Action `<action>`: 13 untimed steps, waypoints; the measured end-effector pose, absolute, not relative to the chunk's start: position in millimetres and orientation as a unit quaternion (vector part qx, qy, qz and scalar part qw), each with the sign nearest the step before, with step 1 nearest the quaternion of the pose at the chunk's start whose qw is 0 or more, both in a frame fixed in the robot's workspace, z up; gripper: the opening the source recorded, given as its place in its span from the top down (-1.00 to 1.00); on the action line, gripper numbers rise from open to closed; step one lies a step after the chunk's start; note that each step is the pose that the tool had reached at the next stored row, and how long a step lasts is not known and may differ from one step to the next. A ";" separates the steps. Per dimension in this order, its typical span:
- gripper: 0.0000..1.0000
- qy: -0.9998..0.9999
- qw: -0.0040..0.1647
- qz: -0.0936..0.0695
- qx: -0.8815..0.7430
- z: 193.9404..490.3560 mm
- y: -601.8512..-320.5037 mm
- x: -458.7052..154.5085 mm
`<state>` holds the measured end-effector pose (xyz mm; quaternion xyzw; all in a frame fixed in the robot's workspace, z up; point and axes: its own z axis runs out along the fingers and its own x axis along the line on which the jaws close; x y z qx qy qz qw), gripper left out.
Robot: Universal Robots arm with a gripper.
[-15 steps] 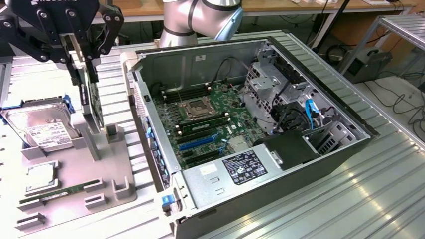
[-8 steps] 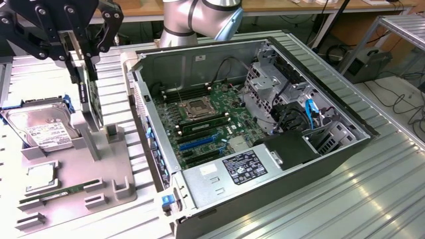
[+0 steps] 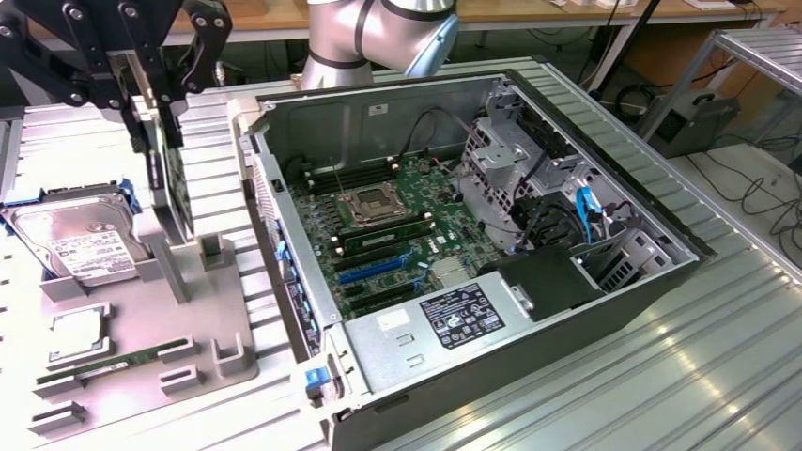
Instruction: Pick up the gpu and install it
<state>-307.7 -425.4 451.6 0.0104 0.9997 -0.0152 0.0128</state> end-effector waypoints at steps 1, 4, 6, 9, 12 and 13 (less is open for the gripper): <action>0.47 1.000 0.013 -0.015 0.010 452.2 -425.4 -307.7; 0.47 1.000 0.013 -0.015 0.010 454.0 -425.4 -307.7; 0.47 1.000 0.013 -0.015 0.010 455.9 -425.4 -307.7; 0.47 1.000 0.013 -0.015 0.010 458.7 -425.4 -307.7; 0.47 1.000 0.013 -0.015 0.010 461.0 -425.4 -307.7; 0.47 1.000 0.013 -0.015 0.010 461.9 -425.4 -307.7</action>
